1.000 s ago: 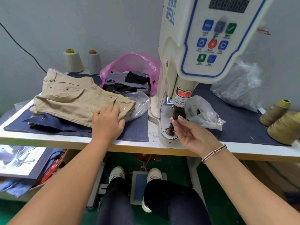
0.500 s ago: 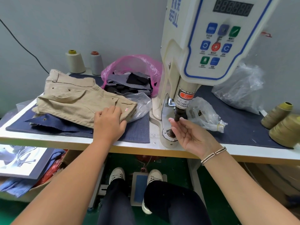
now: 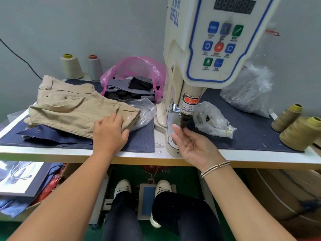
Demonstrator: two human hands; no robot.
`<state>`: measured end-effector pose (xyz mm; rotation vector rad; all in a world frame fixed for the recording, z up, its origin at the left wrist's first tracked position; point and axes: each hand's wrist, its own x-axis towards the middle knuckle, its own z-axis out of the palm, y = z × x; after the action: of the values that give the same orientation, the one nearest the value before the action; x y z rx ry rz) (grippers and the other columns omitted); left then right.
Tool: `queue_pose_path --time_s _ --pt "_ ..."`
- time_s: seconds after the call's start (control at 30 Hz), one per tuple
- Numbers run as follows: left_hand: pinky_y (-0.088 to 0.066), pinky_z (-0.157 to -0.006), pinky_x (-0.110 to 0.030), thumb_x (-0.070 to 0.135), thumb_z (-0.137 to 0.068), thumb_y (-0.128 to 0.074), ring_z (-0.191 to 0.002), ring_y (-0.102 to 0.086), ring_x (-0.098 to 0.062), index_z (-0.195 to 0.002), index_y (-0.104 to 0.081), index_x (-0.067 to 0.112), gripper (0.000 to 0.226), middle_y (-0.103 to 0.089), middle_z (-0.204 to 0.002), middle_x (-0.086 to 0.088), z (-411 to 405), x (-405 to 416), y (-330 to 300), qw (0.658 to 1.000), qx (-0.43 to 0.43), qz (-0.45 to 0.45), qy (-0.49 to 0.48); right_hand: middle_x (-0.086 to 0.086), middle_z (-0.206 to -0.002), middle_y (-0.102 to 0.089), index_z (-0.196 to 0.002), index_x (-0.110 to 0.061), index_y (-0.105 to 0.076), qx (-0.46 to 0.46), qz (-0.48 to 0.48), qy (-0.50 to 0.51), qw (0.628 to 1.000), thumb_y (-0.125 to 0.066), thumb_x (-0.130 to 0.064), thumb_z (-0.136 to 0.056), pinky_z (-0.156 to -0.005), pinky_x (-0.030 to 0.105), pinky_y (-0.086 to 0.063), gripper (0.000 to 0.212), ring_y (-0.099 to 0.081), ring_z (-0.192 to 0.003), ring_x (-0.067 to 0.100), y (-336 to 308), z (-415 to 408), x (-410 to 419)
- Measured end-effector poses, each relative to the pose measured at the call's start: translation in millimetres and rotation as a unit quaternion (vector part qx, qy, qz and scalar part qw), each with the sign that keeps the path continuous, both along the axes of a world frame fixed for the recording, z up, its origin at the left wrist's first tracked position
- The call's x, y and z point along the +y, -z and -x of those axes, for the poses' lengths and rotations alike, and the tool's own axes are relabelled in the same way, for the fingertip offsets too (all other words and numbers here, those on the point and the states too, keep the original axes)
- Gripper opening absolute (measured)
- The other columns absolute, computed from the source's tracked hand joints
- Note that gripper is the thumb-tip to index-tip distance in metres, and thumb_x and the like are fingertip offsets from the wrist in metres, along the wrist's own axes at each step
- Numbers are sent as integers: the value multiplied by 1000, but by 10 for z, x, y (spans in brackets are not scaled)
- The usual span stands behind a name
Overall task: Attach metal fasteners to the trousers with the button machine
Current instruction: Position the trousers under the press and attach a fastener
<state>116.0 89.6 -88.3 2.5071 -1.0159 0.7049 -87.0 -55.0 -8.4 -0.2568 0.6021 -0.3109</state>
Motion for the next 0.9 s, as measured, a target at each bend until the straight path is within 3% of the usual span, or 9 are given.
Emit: queue_pose_path --time_s 0.17,0.57,0.9 --pt "-33 -73 -41 31 -73 -46 -76 -51 -29 -85 -53 10 25 -55 -82 -7 0 -4 2 1000 -3 1 -1 25 -90 -71 -100 8 -61 -5 -23 14 1000 -54 -6 -93 -58 45 -58 17 -72 -70 31 -2 5 34" --pt "-33 -74 -41 30 -73 -47 -77 -51 -30 -86 -53 9 25 -55 -83 -8 6 -3 -8 1000 -3 -7 -3 25 -86 -71 -110 5 -58 -5 -27 61 998 -56 -4 -92 -52 48 -56 20 -72 -66 32 -53 -15 146" --pt "-34 -73 -41 31 -74 -46 -76 -51 -30 -86 -51 10 25 -55 -83 -8 -2 0 -4 1000 -5 -5 -4 23 -112 -67 -121 0 -58 -44 -75 69 994 -55 -6 -93 -57 47 -57 29 -72 -70 33 -111 23 176"
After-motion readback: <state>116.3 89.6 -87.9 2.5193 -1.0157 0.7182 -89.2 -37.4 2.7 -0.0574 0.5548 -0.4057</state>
